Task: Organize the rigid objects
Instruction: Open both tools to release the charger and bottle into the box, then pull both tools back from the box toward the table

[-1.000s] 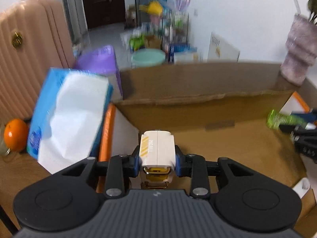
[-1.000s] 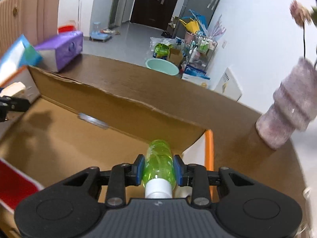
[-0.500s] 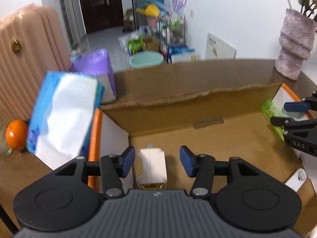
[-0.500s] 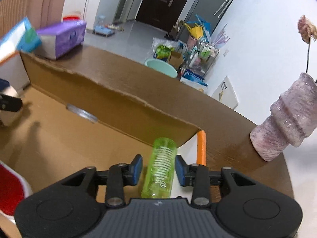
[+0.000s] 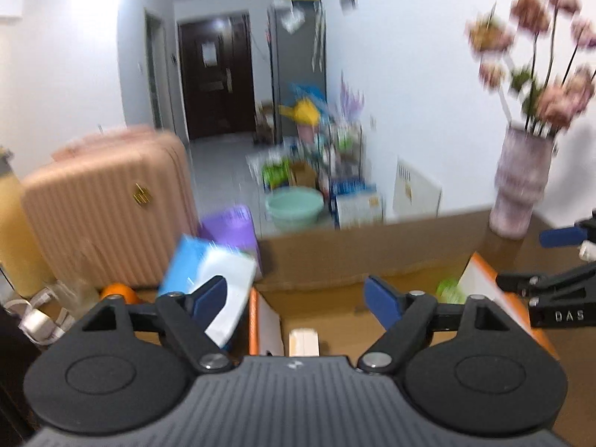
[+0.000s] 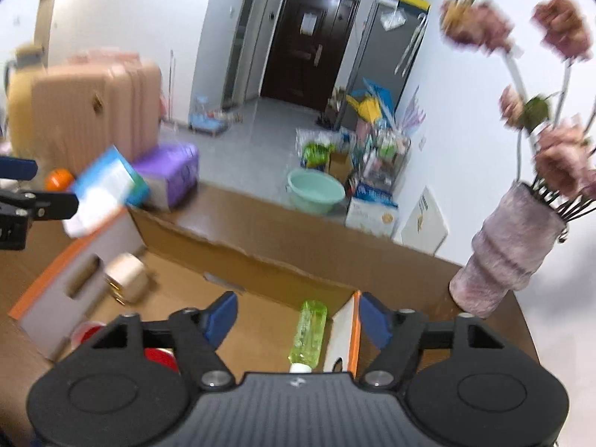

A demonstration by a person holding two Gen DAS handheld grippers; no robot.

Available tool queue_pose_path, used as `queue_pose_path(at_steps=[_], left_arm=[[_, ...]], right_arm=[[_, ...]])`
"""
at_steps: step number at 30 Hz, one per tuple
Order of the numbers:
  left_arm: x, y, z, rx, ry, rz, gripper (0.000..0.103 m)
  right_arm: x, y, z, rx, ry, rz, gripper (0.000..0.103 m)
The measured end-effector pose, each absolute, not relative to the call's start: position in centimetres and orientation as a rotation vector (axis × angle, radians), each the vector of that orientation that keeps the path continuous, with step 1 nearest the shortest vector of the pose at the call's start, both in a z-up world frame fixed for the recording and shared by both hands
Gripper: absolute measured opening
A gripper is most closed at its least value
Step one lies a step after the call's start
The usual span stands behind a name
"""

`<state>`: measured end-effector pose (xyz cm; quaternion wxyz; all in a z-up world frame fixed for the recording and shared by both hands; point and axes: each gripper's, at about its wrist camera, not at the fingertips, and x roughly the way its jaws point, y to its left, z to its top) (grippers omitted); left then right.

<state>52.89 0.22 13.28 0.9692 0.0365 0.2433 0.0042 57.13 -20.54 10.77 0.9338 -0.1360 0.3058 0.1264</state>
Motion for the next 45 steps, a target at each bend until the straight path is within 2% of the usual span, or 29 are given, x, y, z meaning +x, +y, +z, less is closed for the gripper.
queue_pose_path(at_steps=[2, 7, 11, 18, 20, 25, 29, 33, 37, 45], left_arm=[[50.3, 0.2, 14.7, 0.077, 0.419, 0.032, 0.09], [45.1, 0.5, 15.9, 0.052, 0.326, 0.049, 0.094], [40.2, 1.3, 15.3, 0.013, 0.254, 0.074, 0.099], [30.9, 3.2, 10.6, 0.012, 0.253, 0.1, 0.099], [27.1, 4.1, 8.4, -0.012, 0.221, 0.138, 0.099], [18.8, 5.0, 3.7, -0.035, 0.209, 0.217, 0.099], [14.4, 5.4, 2.1, -0.038, 0.215, 0.251, 0.099], [12.2, 5.1, 2.7, 0.004, 0.168, 0.269, 0.099], [11.6, 4.6, 3.8, -0.029, 0.131, 0.241, 0.101], [12.9, 1.2, 1.6, 0.028, 0.184, 0.166, 0.101]], right_arm=[[55.4, -21.0, 12.3, -0.235, 0.579, 0.278, 0.085], [50.7, -21.3, 14.2, -0.154, 0.507, 0.298, 0.086], [46.6, -21.3, 14.5, -0.14, 0.449, 0.305, 0.091], [38.1, -20.8, 12.4, -0.205, 0.364, 0.323, 0.095], [35.3, -21.1, 11.6, -0.206, 0.328, 0.326, 0.098], [28.6, -22.5, 8.6, -0.129, 0.294, 0.34, 0.099], [24.1, -23.2, 5.9, -0.064, 0.291, 0.328, 0.099], [20.7, -23.3, 4.0, -0.017, 0.301, 0.311, 0.1], [18.3, -22.2, 3.5, -0.1, 0.292, 0.331, 0.1], [16.8, -22.8, 2.0, -0.101, 0.305, 0.34, 0.103]])
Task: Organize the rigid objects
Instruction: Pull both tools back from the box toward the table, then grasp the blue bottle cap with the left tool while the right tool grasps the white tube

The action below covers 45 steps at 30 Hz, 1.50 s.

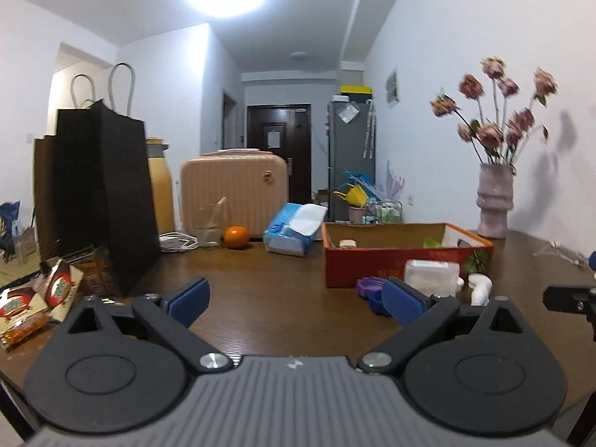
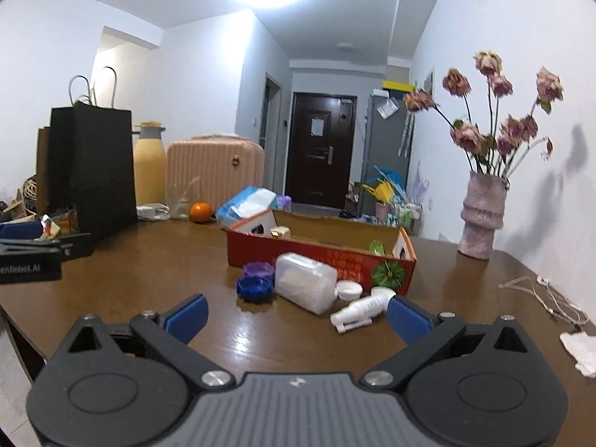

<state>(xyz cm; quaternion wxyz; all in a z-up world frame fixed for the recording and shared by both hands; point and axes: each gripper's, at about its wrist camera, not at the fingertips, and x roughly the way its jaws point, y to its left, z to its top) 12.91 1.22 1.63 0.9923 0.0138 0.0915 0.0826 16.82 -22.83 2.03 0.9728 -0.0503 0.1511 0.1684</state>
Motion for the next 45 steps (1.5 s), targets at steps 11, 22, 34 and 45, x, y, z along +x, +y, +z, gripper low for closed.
queue_pose_path(at_steps=[11, 22, 34, 45], left_arm=[[16.8, 0.0, -1.0, 0.073, 0.288, 0.133, 0.101], [23.4, -2.1, -1.6, 0.104, 0.36, 0.099, 0.101], [34.1, -5.1, -2.1, 0.13, 0.456, -0.025, 0.101], [39.3, -4.5, -4.3, 0.086, 0.6, -0.032, 0.076]], right_arm=[[20.4, -23.7, -0.9, -0.049, 0.378, 0.294, 0.103], [26.7, -25.8, -1.9, 0.041, 0.43, 0.294, 0.101], [37.2, -28.8, -3.7, 0.214, 0.552, 0.293, 0.081], [42.2, -27.9, -6.3, 0.236, 0.673, 0.323, 0.061]])
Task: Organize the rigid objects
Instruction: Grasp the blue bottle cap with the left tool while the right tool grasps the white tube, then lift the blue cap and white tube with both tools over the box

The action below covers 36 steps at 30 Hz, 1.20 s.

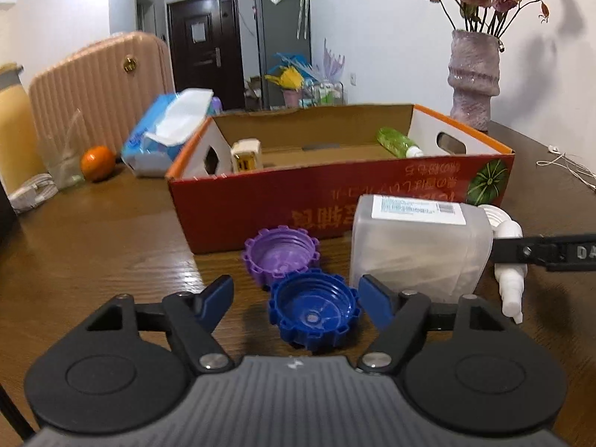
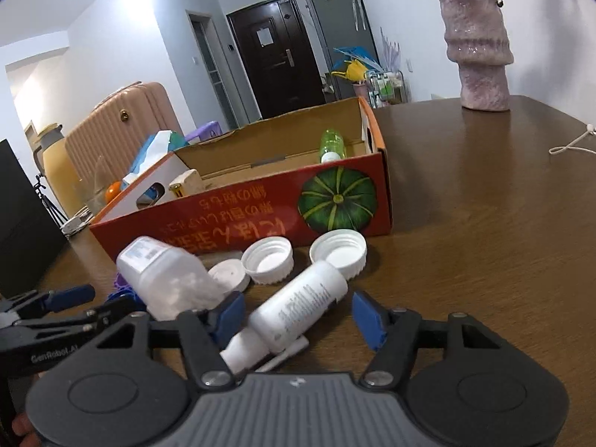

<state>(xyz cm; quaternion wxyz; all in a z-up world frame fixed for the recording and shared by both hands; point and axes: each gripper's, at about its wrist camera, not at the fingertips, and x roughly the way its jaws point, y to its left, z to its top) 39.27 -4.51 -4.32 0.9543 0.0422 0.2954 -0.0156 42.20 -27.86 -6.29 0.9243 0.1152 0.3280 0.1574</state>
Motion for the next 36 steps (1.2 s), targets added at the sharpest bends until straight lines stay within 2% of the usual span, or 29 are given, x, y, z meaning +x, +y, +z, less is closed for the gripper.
queue_pose_path(at_steps=[2, 4, 5, 8, 9, 11, 13, 36], left_arm=[[39.5, -4.6, -4.5, 0.082, 0.605, -0.044, 0.073], [39.6, -4.9, -4.6, 0.087, 0.607, -0.063, 0.062], [39.6, -4.9, -4.6, 0.085, 0.608, -0.072, 0.053], [39.2, -4.8, -4.6, 0.075, 0.608, -0.073, 0.048], [39.0, -4.7, -4.5, 0.071, 0.605, -0.07, 0.048], [38.3, -4.5, -4.6, 0.065, 0.605, -0.065, 0.048], [37.5, -4.3, -4.5, 0.057, 0.602, -0.065, 0.047], [29.1, -6.9, 0.2, -0.044, 0.463, -0.142, 0.047]], right_arm=[[42.8, -27.7, -6.2, 0.234, 0.678, 0.315, 0.057], [43.3, -27.5, -6.2, 0.236, 0.682, 0.308, 0.052], [43.5, -27.4, -6.3, 0.231, 0.681, 0.301, 0.049], [43.7, -27.0, -6.1, 0.204, 0.679, 0.282, 0.044], [43.6, -26.8, -6.1, 0.185, 0.675, 0.281, 0.043], [43.3, -26.7, -6.0, 0.164, 0.669, 0.274, 0.033], [42.7, -26.8, -5.8, 0.155, 0.664, 0.267, 0.029], [30.0, -27.9, 0.1, 0.164, 0.46, 0.31, 0.027]])
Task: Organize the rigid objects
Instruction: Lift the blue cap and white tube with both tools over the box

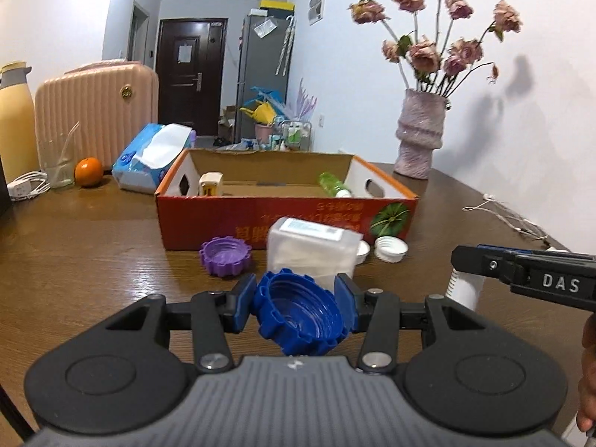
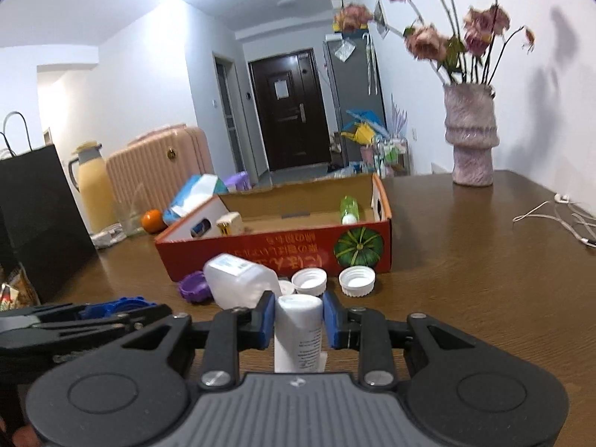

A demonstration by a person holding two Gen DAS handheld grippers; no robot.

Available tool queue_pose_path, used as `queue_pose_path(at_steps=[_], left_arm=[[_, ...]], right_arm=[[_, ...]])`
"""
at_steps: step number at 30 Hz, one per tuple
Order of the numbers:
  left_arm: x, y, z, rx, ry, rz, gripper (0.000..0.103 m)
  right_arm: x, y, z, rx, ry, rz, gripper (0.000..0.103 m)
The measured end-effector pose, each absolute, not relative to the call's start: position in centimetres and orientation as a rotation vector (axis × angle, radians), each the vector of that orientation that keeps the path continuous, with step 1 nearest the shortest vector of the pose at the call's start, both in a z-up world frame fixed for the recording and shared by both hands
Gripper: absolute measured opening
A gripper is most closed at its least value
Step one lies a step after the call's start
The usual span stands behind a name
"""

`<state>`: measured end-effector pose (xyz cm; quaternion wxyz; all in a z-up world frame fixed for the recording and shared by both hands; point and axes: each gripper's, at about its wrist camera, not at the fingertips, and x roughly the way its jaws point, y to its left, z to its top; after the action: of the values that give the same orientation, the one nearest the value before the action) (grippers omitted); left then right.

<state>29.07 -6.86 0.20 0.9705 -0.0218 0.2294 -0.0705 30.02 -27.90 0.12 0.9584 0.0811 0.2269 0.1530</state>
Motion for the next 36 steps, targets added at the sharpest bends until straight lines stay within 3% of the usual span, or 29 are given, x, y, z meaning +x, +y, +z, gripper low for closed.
queue_pose_path(at_steps=[12, 21, 29, 36], left_arm=[[23.6, -7.5, 2.9, -0.023, 0.358, -0.189, 0.047], [22.7, -4.3, 5.2, -0.016, 0.279, -0.124, 0.047], [28.6, -1.1, 7.9, -0.007, 0.227, -0.071, 0.047], [38.9, -0.1, 9.3, 0.024, 0.273, -0.099, 0.047]], right_arm=[[24.4, -29.8, 3.2, 0.187, 0.378, 0.274, 0.026], [25.5, -29.1, 6.9, 0.145, 0.316, 0.328, 0.026], [31.1, -27.6, 10.4, 0.084, 0.311, 0.396, 0.026], [41.0, -26.7, 11.5, 0.058, 0.379, 0.426, 0.026]])
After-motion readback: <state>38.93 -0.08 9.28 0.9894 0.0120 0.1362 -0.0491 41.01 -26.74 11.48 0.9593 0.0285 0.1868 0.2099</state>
